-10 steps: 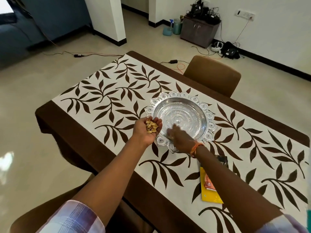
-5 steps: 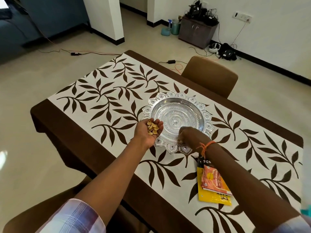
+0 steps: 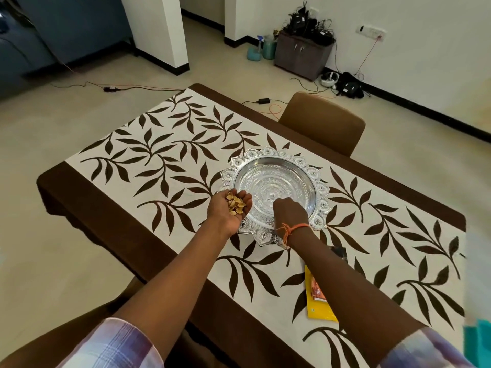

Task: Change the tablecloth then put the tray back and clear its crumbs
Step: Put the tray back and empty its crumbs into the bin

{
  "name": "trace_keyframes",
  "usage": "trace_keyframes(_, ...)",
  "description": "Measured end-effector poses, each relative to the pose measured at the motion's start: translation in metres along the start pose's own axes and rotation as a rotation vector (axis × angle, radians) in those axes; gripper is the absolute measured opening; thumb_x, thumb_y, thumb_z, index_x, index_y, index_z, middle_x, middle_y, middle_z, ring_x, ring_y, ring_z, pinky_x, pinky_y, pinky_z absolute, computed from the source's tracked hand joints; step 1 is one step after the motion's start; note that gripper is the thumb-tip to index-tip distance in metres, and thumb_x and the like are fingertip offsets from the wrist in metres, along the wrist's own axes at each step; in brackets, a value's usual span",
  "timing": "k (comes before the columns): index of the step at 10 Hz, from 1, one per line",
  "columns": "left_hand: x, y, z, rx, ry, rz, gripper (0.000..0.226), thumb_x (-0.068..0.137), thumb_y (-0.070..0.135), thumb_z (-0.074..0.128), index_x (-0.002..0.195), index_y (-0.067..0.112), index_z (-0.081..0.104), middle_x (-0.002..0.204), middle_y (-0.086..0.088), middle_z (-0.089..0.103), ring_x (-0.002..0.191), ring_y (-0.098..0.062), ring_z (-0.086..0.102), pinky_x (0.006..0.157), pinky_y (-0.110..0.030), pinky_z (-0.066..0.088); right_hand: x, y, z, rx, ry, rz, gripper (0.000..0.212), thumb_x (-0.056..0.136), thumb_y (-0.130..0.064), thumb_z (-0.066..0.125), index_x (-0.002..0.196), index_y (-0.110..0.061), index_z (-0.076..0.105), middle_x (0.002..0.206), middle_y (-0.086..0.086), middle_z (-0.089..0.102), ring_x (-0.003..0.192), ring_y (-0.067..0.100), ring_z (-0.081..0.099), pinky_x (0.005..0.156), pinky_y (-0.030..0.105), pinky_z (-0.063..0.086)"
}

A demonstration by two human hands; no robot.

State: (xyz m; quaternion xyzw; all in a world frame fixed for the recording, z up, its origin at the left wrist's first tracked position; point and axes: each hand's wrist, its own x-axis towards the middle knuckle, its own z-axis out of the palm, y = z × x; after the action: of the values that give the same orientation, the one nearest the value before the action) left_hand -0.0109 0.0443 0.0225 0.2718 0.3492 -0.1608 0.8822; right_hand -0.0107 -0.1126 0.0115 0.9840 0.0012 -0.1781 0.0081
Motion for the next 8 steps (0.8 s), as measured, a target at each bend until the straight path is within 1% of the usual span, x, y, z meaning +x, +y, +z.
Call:
trace_keyframes(1, 0.000, 0.000, 0.001, 0.000, 0.000, 0.007, 0.036, 0.102, 0.020, 0.035, 0.074, 0.010, 0.055, 0.073, -0.011, 0.063, 0.071, -0.025, 0.063, 0.068, -0.032, 0.052, -0.017, -0.007, -0.016, 0.042, 0.032, -0.045, 0.025, 0.093, -0.005, 0.048, 0.116, -0.004, 0.058, 0.111, 0.018, 0.062, 0.103, 0.036, 0.062, 0.080, 0.040, 0.051)
trace_keyframes(2, 0.000, 0.000, 0.000, 0.005, 0.004, 0.009, 0.036, 0.102, 0.020, 0.034, 0.074, 0.010, 0.055, 0.070, -0.010, 0.063, 0.071, -0.025, 0.062, 0.068, -0.032, 0.052, -0.024, -0.008, -0.020, 0.071, 0.121, -0.007, 0.023, 0.092, -0.002, 0.049, 0.113, -0.002, 0.057, 0.110, 0.018, 0.061, 0.103, 0.037, 0.062, 0.081, 0.040, 0.051)
trace_keyframes(3, 0.001, -0.001, 0.001, 0.010, 0.006, 0.011, 0.033, 0.101, 0.019, 0.035, 0.076, 0.009, 0.054, 0.070, -0.010, 0.062, 0.070, -0.025, 0.062, 0.066, -0.032, 0.052, -0.030, -0.005, -0.020, 0.144, 0.112, -0.020, 0.013, 0.094, 0.001, 0.044, 0.099, 0.002, 0.056, 0.102, 0.022, 0.056, 0.111, 0.037, 0.055, 0.092, 0.040, 0.043)
trace_keyframes(4, 0.002, -0.003, 0.002, 0.025, 0.003, 0.010, 0.030, 0.100, 0.018, 0.036, 0.078, 0.009, 0.055, 0.071, -0.010, 0.061, 0.069, -0.025, 0.062, 0.066, -0.032, 0.052, -0.028, 0.004, -0.021, 0.293, 0.070, -0.024, 0.020, 0.091, 0.003, 0.050, 0.107, 0.003, 0.061, 0.115, 0.034, 0.054, 0.121, 0.039, 0.051, 0.099, 0.036, 0.039)
trace_keyframes(5, 0.002, -0.006, 0.004, 0.035, -0.003, 0.006, 0.031, 0.101, 0.019, 0.036, 0.078, 0.009, 0.055, 0.072, -0.010, 0.061, 0.068, -0.024, 0.061, 0.066, -0.032, 0.052, -0.010, 0.015, -0.021, 0.566, 0.077, 0.018, 0.012, 0.075, -0.005, 0.071, 0.088, -0.004, 0.072, 0.096, 0.015, 0.070, 0.088, 0.023, 0.065, 0.075, 0.029, 0.051)
trace_keyframes(6, 0.002, -0.011, 0.007, 0.039, -0.017, -0.016, 0.033, 0.102, 0.019, 0.035, 0.077, 0.009, 0.055, 0.069, -0.010, 0.061, 0.068, -0.024, 0.061, 0.067, -0.032, 0.051, -0.014, 0.020, -0.035, 1.044, 0.004, 0.078, 0.007, 0.077, 0.001, 0.072, 0.084, 0.003, 0.073, 0.076, 0.018, 0.070, 0.071, 0.028, 0.067, 0.073, 0.036, 0.059)
trace_keyframes(7, 0.002, -0.020, 0.012, 0.053, -0.031, -0.050, 0.035, 0.103, 0.022, 0.034, 0.078, 0.009, 0.055, 0.072, -0.010, 0.060, 0.067, -0.023, 0.060, 0.064, -0.031, 0.052, -0.019, 0.017, -0.046, 1.417, -0.052, 0.007, 0.011, 0.080, 0.005, 0.068, 0.091, 0.008, 0.070, 0.082, 0.021, 0.069, 0.075, 0.030, 0.069, 0.074, 0.035, 0.059)
trace_keyframes(8, 0.002, -0.028, 0.017, 0.074, -0.041, -0.073, 0.037, 0.103, 0.025, 0.032, 0.081, 0.008, 0.057, 0.075, -0.010, 0.059, 0.064, -0.020, 0.056, 0.058, -0.028, 0.050, -0.024, 0.002, -0.056, 1.210, 0.070, -0.157, 0.014, 0.075, 0.004, 0.072, 0.089, 0.000, 0.074, 0.083, 0.012, 0.074, 0.078, 0.021, 0.071, 0.075, 0.030, 0.060)
